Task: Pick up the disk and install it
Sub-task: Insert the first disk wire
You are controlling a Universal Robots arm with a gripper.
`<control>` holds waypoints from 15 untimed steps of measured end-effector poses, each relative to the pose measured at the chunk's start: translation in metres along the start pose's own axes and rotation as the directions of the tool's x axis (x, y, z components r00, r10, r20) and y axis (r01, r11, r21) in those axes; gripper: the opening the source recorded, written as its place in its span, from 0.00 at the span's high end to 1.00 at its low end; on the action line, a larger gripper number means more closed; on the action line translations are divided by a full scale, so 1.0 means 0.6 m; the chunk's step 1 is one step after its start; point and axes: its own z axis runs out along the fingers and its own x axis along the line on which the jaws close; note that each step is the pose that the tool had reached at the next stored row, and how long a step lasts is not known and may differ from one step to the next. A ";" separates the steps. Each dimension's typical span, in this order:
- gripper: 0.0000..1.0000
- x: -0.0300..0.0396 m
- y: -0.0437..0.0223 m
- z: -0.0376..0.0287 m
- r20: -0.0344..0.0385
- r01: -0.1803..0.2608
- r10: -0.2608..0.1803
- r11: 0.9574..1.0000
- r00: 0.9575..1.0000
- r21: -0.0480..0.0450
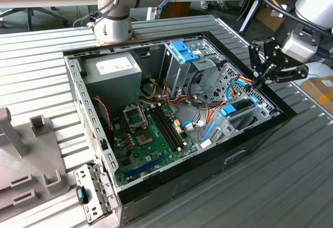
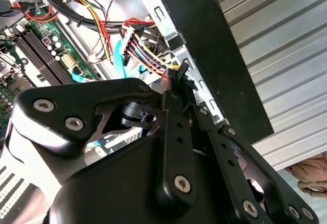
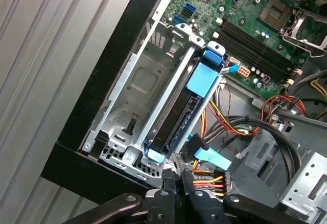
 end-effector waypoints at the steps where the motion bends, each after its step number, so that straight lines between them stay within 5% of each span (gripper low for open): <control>1: 0.84 -0.002 0.004 0.000 0.000 -0.002 0.002 1.000 1.000 0.000; 4: 0.84 -0.010 0.018 -0.001 -0.001 -0.010 0.010 1.000 1.000 0.000; 7: 0.84 -0.011 0.020 0.000 -0.004 -0.037 0.037 0.999 0.999 0.002; 12: 0.84 -0.012 0.022 0.001 -0.010 -0.102 0.102 0.995 0.995 0.005; 15: 0.84 -0.012 0.022 0.001 -0.015 -0.152 0.152 0.988 0.988 0.007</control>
